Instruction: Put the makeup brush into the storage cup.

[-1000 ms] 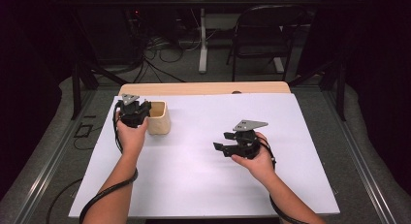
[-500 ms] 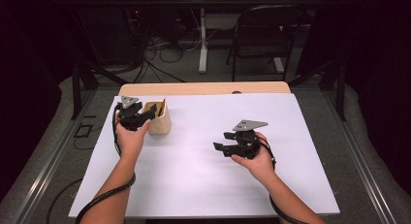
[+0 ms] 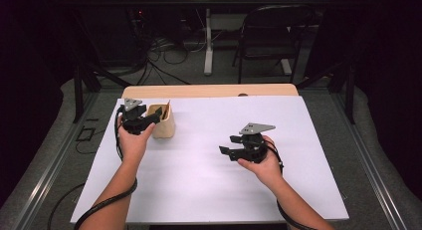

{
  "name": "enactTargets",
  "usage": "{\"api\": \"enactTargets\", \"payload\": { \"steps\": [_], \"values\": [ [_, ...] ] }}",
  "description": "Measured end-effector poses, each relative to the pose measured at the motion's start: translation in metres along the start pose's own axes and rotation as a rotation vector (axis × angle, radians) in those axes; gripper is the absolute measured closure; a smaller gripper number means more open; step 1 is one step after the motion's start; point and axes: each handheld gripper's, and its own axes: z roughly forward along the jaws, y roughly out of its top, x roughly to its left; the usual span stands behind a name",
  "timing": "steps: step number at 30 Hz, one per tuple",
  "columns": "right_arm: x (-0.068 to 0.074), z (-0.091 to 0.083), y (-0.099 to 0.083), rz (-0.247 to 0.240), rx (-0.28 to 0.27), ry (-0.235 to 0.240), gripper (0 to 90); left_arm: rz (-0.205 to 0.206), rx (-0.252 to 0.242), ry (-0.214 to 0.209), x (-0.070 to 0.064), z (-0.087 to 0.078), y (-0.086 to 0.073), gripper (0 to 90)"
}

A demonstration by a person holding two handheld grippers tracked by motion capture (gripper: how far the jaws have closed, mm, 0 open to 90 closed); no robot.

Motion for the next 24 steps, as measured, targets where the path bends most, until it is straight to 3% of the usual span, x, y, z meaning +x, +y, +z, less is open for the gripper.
{"api": "enactTargets", "payload": {
  "steps": [15,24],
  "values": [
    [0.000,0.000,0.000,0.000,0.001,-0.002,39.3,0.030,0.000,-0.070,-0.018,-0.013,0.000,36.1],
    [0.000,0.000,0.000,-0.002,0.001,-0.002,39.3,0.072,0.013,-0.113,-0.029,-0.025,-0.003,35.9]
  ]
}}
